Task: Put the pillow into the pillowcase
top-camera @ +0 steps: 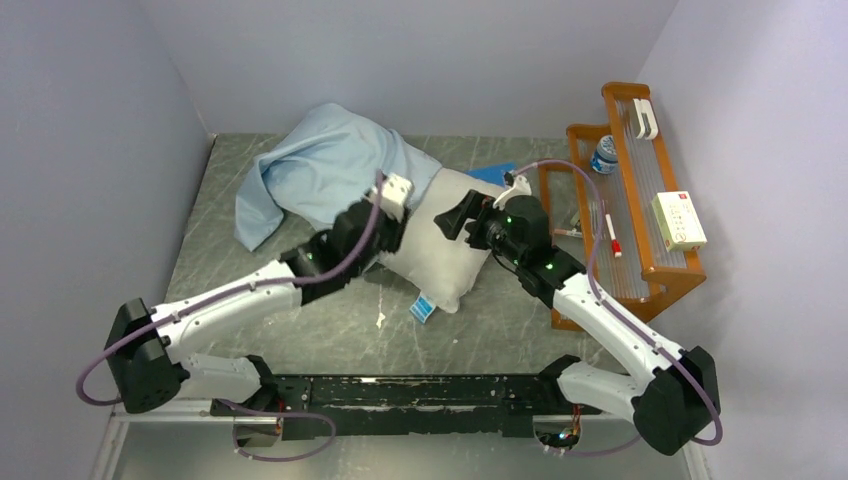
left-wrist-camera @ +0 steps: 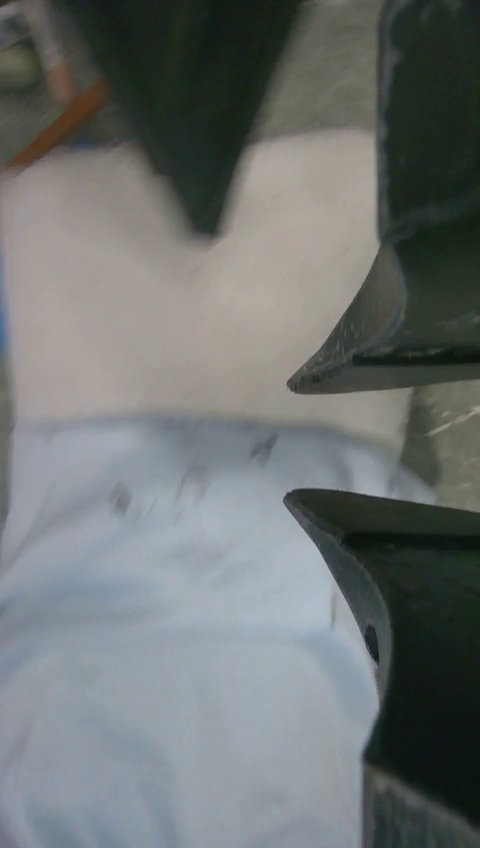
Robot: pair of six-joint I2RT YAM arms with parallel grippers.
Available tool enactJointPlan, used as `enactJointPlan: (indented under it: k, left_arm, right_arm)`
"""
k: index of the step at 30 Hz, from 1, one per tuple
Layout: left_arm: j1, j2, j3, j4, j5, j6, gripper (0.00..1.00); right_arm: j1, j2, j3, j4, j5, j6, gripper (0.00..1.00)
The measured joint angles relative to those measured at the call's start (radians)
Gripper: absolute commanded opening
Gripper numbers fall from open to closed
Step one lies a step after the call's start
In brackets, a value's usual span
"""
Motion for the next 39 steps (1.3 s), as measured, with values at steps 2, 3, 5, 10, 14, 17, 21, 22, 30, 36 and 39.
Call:
enactJointPlan:
  k: [2, 3, 5, 10, 14, 17, 21, 22, 30, 36, 39]
  left_arm:
    - [0.082, 0.008, 0.048, -0.022, -0.001, -0.019, 0.57]
    - [0.133, 0.007, 0.072, -0.033, -0.01, -0.04, 0.59]
    - [0.261, -0.004, 0.1, -0.043, -0.029, -0.101, 0.6]
    - [0.594, -0.024, 0.103, -0.097, -0.048, -0.309, 0.56]
    - [0.734, -0.004, 0.089, -0.145, -0.06, -0.455, 0.64]
    - [0.805, 0.043, 0.018, -0.132, -0.059, -0.515, 0.66]
    - [0.883, 0.167, -0.06, -0.141, -0.024, -0.545, 0.66]
    - [0.903, 0.203, -0.061, -0.151, -0.012, -0.555, 0.67]
    - [0.974, 0.243, -0.079, -0.172, -0.005, -0.62, 0.67]
    - [1.008, 0.265, -0.103, -0.145, -0.013, -0.628, 0.66]
    - [1.026, 0.282, -0.146, -0.132, -0.012, -0.635, 0.66]
  right_arm:
    - [0.0, 0.006, -0.014, 0.014, -0.027, -0.003, 0.9]
    - [0.0, 0.011, -0.02, 0.026, -0.04, -0.002, 0.89]
    - [0.003, 0.02, -0.023, 0.053, -0.073, 0.003, 0.89]
    - [0.008, 0.029, -0.021, 0.109, -0.119, 0.005, 0.89]
    - [0.008, 0.047, -0.022, 0.139, -0.158, 0.007, 0.89]
    - [0.009, 0.052, -0.028, 0.16, -0.182, 0.011, 0.89]
    - [0.011, 0.051, -0.029, 0.176, -0.2, 0.009, 0.89]
    - [0.011, 0.05, -0.029, 0.177, -0.201, 0.006, 0.89]
    - [0.011, 0.013, -0.025, 0.175, -0.184, -0.032, 0.9]
    - [0.011, -0.011, -0.018, 0.174, -0.169, -0.051, 0.91]
    - [0.011, -0.013, -0.018, 0.173, -0.167, -0.054, 0.91]
